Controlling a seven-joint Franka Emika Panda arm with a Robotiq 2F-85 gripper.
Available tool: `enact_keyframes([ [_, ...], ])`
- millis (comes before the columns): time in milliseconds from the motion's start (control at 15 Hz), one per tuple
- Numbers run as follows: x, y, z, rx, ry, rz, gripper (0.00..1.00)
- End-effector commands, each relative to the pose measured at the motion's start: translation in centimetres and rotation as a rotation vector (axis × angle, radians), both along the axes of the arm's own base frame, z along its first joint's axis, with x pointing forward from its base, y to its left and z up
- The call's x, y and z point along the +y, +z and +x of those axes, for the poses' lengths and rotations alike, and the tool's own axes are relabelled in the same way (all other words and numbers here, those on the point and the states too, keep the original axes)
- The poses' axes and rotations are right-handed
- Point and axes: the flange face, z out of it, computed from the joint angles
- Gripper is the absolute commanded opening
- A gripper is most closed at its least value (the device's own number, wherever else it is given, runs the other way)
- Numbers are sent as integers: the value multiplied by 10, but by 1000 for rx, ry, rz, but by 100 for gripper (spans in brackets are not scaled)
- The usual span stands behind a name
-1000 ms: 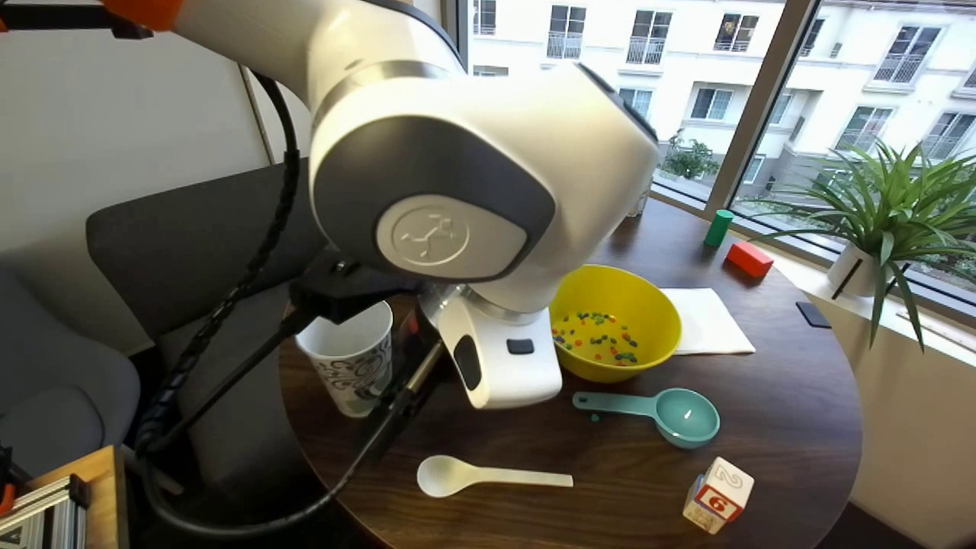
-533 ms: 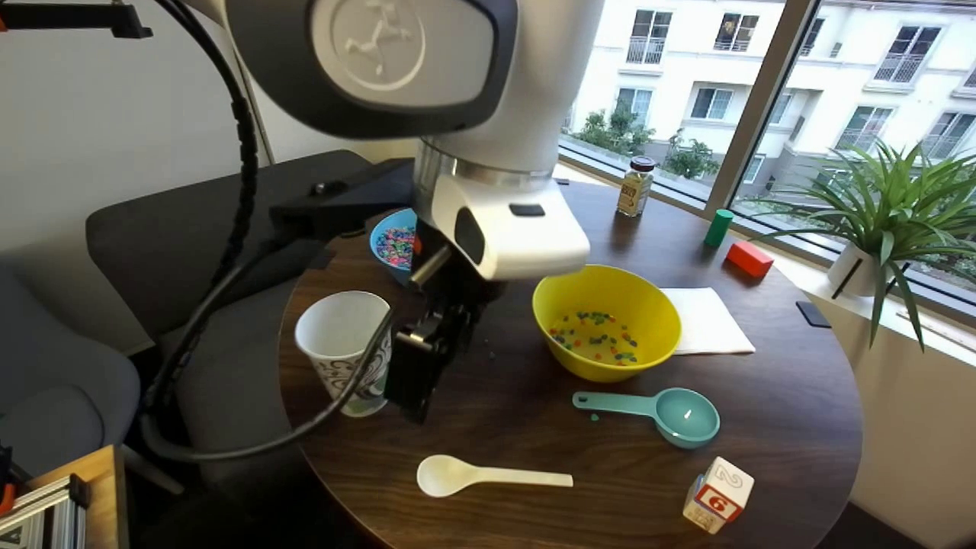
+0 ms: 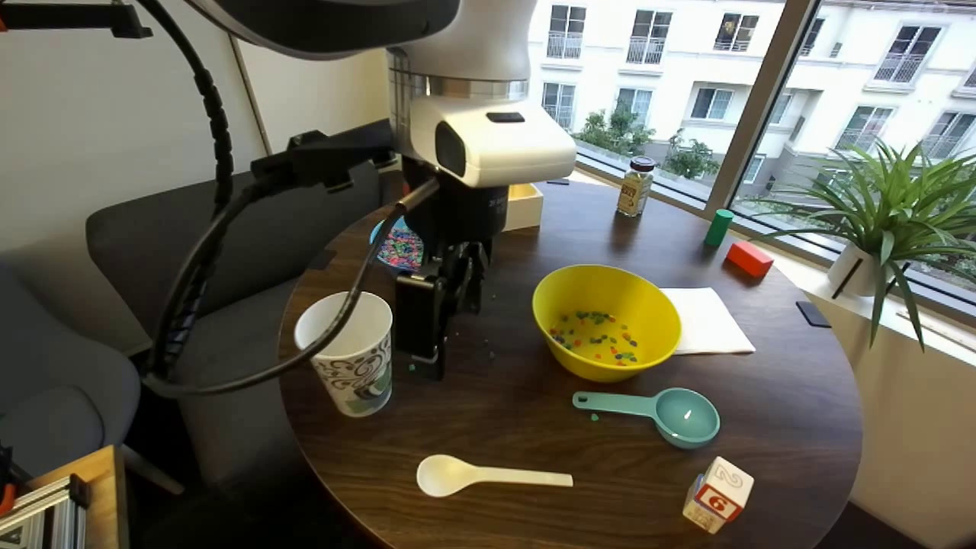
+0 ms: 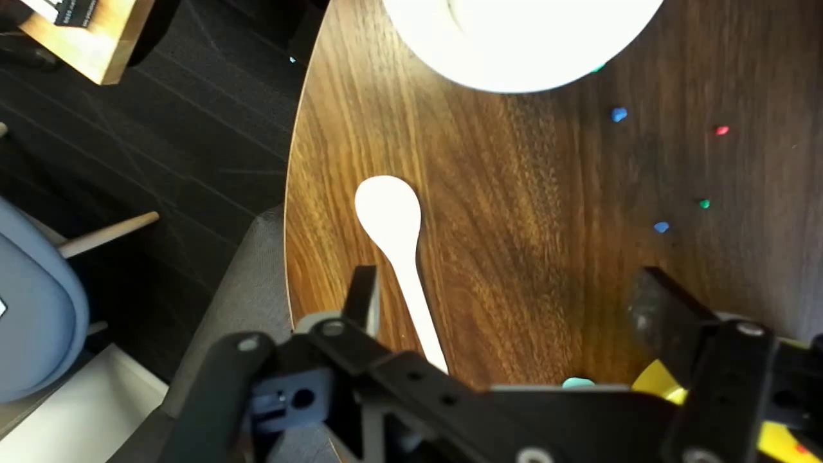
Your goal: Use the coffee cup to transfer cereal from the blue bowl to the yellow bowl.
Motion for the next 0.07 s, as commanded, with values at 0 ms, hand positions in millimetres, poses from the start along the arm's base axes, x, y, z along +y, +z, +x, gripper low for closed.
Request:
enact_keyframes([
  [0,-1,0,0,2,-1,0,100],
])
